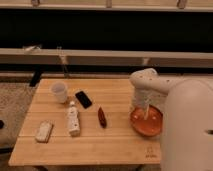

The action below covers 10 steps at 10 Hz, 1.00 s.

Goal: Push the ceramic bowl across the table

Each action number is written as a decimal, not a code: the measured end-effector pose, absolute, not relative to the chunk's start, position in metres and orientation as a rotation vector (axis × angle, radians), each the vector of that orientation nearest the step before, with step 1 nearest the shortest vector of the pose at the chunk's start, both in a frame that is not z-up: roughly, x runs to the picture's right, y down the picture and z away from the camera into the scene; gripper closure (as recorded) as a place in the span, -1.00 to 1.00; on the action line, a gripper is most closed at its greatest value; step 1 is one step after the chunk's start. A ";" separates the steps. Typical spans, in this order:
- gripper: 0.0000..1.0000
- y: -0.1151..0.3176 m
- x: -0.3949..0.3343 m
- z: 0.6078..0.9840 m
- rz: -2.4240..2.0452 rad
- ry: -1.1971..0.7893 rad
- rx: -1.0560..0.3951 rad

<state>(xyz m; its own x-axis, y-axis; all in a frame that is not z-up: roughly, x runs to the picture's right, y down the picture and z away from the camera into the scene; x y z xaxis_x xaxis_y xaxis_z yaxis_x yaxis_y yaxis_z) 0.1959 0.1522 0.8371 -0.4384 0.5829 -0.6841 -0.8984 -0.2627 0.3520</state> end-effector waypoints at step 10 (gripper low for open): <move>-0.30 0.152 0.219 0.833 1.915 0.956 -0.507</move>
<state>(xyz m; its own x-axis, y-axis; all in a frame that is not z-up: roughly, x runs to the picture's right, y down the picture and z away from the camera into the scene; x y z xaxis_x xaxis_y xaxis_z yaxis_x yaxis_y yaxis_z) 0.2191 0.1521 0.8330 -0.5039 0.5451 -0.6701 -0.8632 -0.2885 0.4144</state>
